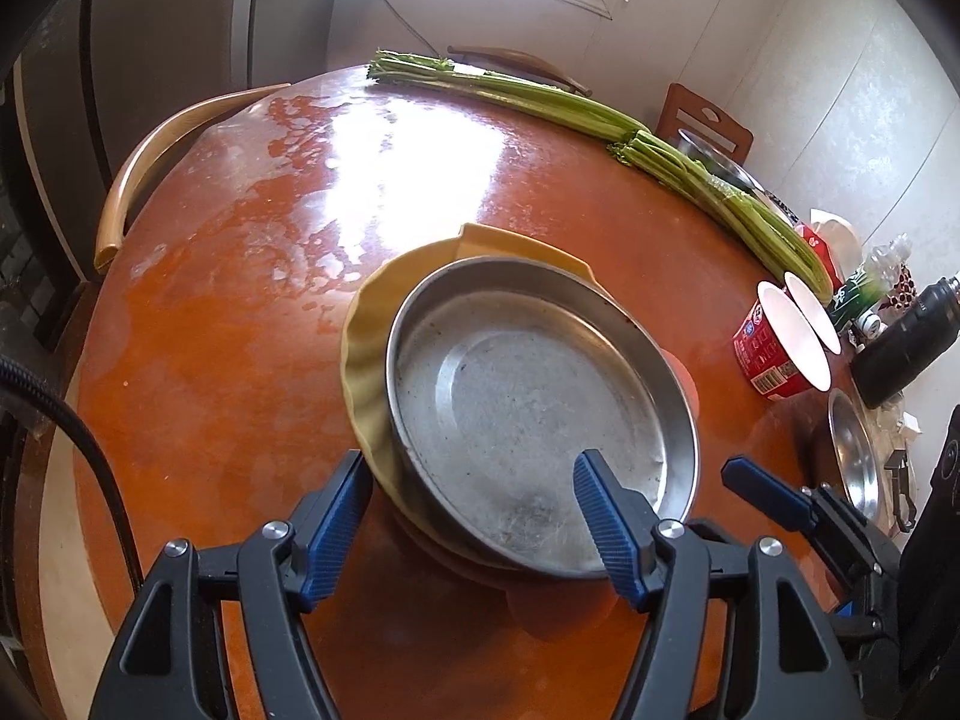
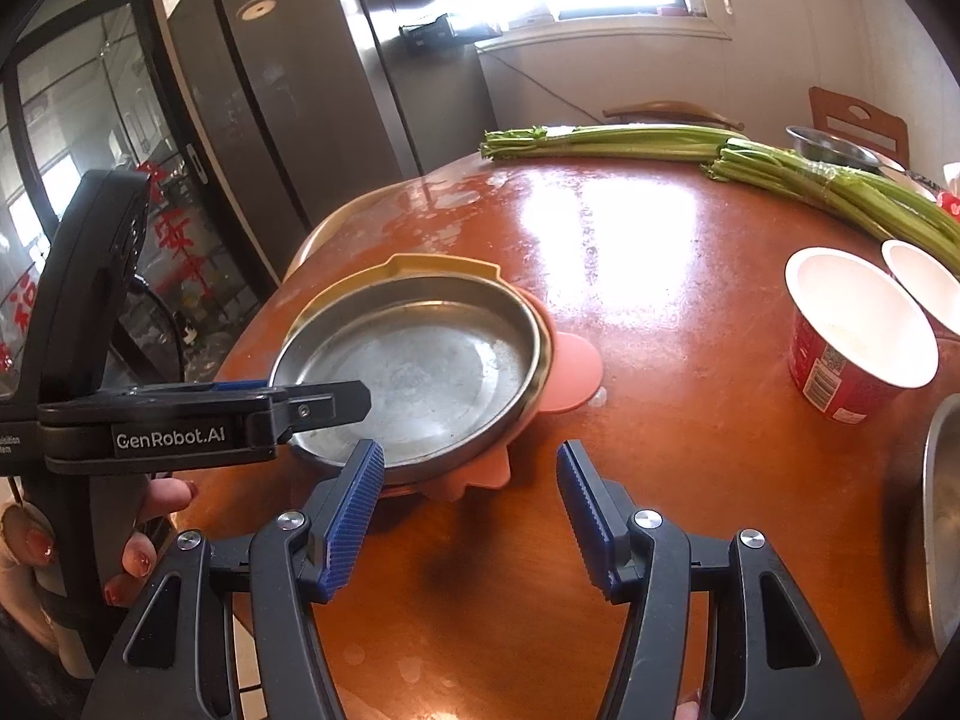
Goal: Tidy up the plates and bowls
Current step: 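Move both grippers away from the stack toward the large steel bowl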
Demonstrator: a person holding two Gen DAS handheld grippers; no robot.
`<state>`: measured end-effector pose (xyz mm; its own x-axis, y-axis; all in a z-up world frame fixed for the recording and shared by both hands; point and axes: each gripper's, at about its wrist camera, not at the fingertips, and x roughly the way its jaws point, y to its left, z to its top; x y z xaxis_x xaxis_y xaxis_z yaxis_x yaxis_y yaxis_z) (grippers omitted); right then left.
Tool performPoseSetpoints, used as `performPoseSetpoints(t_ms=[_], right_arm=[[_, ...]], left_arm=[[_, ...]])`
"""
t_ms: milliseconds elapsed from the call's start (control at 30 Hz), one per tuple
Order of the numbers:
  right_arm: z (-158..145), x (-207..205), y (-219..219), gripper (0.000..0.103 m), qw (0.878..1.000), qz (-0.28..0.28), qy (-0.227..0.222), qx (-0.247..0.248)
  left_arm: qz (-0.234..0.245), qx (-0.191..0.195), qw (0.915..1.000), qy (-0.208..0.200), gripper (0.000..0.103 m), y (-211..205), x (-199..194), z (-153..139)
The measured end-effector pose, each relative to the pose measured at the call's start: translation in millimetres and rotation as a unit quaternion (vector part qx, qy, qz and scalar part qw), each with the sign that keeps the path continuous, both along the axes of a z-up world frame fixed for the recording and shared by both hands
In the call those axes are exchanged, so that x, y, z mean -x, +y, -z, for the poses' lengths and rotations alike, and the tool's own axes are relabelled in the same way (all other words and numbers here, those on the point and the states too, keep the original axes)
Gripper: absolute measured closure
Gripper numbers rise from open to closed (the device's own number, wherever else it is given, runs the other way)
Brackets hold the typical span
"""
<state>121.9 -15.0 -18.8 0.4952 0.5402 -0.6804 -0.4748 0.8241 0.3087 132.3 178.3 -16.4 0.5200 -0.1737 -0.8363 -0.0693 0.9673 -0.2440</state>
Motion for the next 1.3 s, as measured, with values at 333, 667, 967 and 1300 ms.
performPoseSetpoints(t_ms=[333, 667, 967, 1300], right_arm=[[5, -23, -5, 0.041, 1.0, 0.027, -0.003, 0.007], [-13, -20, -48, 0.041, 0.994, 0.096, -0.049, 0.009], [-41, -1, -77, 0.041, 0.985, 0.138, -0.103, 0.023], [-72, 21, -114, 0.041, 0.976, 0.169, -0.138, 0.032]], left_arm=[[0.02, 0.011, 0.9997, -0.006, 0.033, -18, -39, 8], [0.001, -0.013, 0.999, -0.042, 0.033, -12, -41, -5], [-0.028, -0.039, 0.9939, -0.099, 0.031, -4, -18, -45], [0.028, -0.032, 0.9883, -0.147, 0.027, -67, 7, -80]])
